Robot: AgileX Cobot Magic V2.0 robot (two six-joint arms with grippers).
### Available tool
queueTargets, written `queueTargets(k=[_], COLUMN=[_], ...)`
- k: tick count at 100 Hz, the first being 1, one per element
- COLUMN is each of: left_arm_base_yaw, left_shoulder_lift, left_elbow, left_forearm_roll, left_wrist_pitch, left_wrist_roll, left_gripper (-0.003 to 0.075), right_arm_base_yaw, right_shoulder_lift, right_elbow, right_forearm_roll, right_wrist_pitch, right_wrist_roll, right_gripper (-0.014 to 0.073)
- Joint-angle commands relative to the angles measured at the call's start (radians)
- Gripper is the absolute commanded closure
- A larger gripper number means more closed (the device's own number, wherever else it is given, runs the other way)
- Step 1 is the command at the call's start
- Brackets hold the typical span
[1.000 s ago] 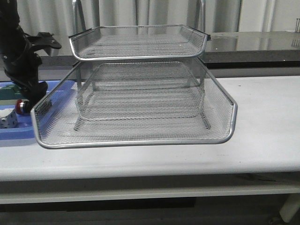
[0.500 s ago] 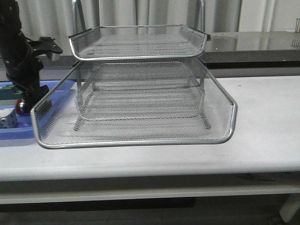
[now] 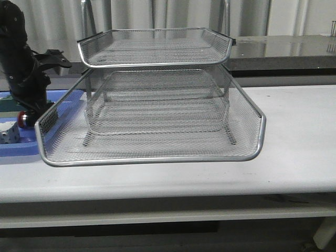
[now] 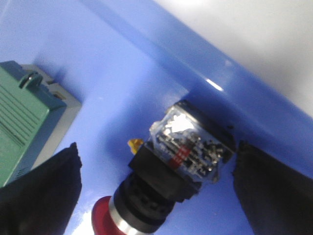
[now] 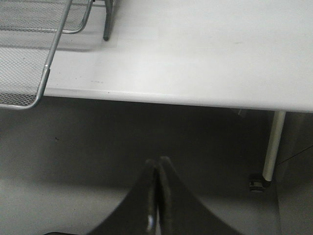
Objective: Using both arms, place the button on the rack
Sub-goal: 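Lift the red push-button and carry it over the pulled-out mesh tray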
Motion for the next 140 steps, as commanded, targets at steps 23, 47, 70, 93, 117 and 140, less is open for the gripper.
queueTargets(k=[23,47,70,93,117,140], left_arm_base_yaw=[-0.004,-0.004,-0.004,-0.004,-0.004,-0.016], left_shoulder_lift=[-0.052,-0.054,-0.054,-0.054,-0.094,-0.174], left_elbow=[-0.025,-0.031,-0.151,-0.338,-0.422,-0.42], left_forearm_roll=[-0.001,0.001,0.003,0.001,-0.004,-0.02], left_wrist_pitch=[-0.01,0.001,0.149,0.373,0.461,0.461], left_wrist_roll=[-0.003,-0.003,-0.005,-0.052,-0.097,-0.161], left_gripper=[0.0398,0.0657,0.0741,0.0741,0.0741,0.0741], right_arm_base_yaw=[-0.001,-0.001,-0.001,-0.001,-0.001,-0.001], right_shoulder_lift=[0.006,0.006,0.006,0.006,0.006,0.006], right_elbow=[-0.031,-0.031,-0.031,-0.031,-0.031,-0.031], right_forearm_roll=[-0.008,-0.008,-0.008,-0.008,-0.008,-0.008], right_wrist_pitch=[-0.057,-0.057,-0.057,-0.057,-0.057,-0.057], right_wrist_roll=[-0.002,-0.002,-0.002,-0.002,-0.002,-0.002], right_gripper=[0.0661,0.0661,0.0661,0.0661,0.0661,0.0661])
